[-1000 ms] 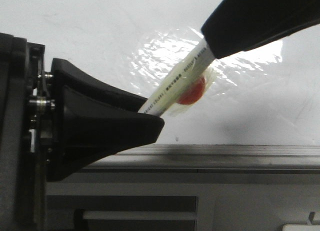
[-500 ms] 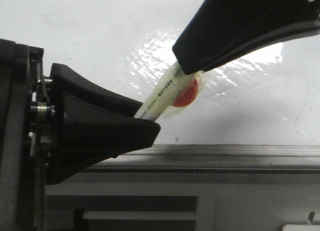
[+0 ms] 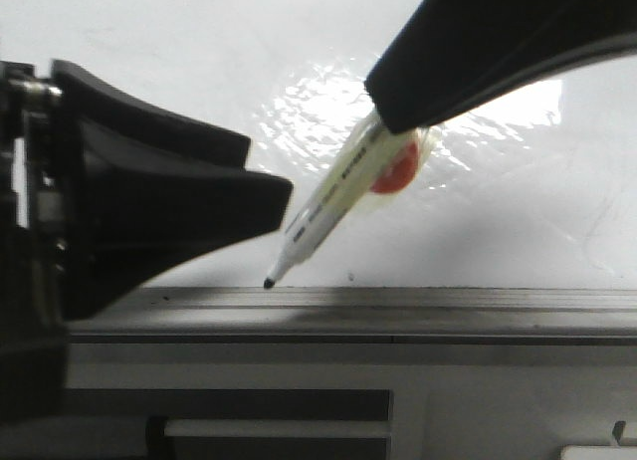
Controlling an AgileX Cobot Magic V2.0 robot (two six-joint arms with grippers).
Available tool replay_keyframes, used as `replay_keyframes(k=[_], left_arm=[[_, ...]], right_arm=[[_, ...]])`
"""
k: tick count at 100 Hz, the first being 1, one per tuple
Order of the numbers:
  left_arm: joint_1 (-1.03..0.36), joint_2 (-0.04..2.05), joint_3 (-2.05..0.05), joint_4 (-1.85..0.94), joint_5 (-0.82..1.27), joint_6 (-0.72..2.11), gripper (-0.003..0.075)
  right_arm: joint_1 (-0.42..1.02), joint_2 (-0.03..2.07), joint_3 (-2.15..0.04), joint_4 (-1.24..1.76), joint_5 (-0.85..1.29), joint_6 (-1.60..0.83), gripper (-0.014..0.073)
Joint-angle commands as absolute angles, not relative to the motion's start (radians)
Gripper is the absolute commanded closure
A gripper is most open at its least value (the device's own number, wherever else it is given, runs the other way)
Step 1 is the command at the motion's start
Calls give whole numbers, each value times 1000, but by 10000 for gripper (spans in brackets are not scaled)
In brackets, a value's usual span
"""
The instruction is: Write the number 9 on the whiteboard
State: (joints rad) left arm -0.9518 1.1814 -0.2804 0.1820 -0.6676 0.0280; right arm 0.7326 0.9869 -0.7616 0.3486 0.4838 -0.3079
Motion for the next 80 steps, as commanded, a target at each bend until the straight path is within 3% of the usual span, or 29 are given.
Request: replay_keyframes(k=[1, 34, 80], left_arm=[[-947, 1078, -276, 72, -717, 17, 428], [-943, 808, -248, -17, -586, 67, 428], [-943, 797, -248, -29, -567, 69, 428]], right_arm=[[728, 919, -790, 320, 392, -315, 653], [714, 846, -790, 288, 305, -310, 635], [503, 860, -810, 293, 247, -285, 635]])
